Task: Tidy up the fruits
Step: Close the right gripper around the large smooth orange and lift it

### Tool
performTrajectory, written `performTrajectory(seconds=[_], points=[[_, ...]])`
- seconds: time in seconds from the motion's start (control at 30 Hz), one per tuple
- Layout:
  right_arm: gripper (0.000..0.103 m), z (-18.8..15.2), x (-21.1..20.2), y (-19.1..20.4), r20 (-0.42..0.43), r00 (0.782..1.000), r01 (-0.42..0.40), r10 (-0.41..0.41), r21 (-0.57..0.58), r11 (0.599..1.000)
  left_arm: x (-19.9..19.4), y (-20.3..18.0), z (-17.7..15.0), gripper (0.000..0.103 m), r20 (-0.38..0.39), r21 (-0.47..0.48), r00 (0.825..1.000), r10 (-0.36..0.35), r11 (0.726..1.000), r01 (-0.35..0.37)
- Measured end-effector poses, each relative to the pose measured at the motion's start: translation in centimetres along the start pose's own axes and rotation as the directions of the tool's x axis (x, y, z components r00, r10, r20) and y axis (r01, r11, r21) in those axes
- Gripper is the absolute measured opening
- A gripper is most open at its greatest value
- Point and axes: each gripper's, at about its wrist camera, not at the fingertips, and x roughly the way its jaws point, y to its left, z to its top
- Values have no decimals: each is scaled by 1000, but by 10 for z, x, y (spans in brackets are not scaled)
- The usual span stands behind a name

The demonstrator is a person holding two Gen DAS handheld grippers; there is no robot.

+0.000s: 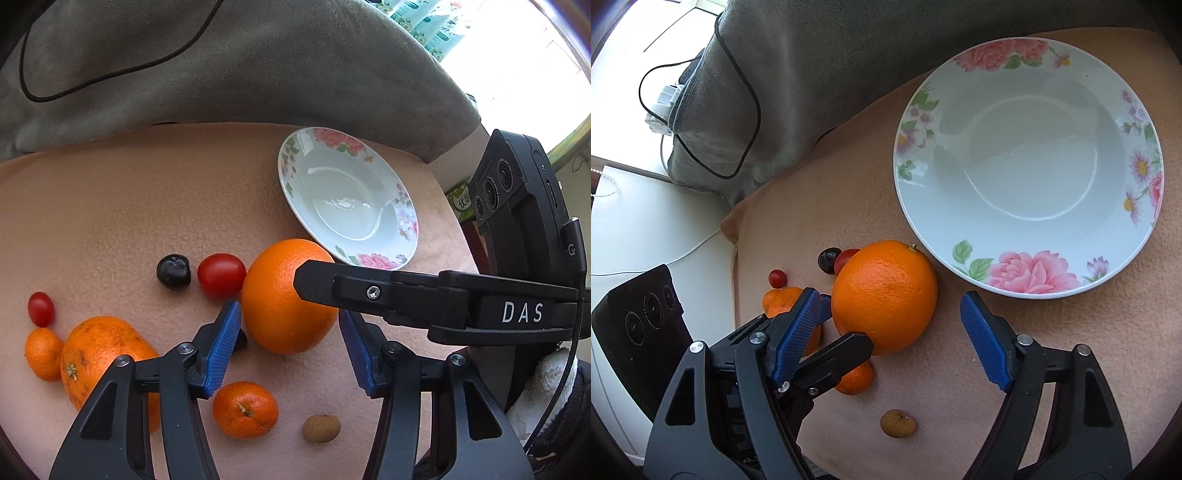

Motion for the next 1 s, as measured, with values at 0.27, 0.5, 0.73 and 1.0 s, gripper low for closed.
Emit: performTrajectory(seconds=[0.27,0.5,0.73,1.0], points=[[75,1,12,2,-36,999,-6,7,9,1000,4,1,1,52,-1,-7,1000,-17,1000,17],[70,1,19,1,-45,999,-22,22,15,1000,5,3,0,53,2,-6,1000,-29,1000,29],[69,-1,17,2,-47,999,-21,22,5,1000,0,2,-5,53,11,7,1000,-23,1000,23],[68,-7,14,10,-34,999,-26,26,7,1000,-6,-4,-8,53,21,13,1000,-18,1000,18]])
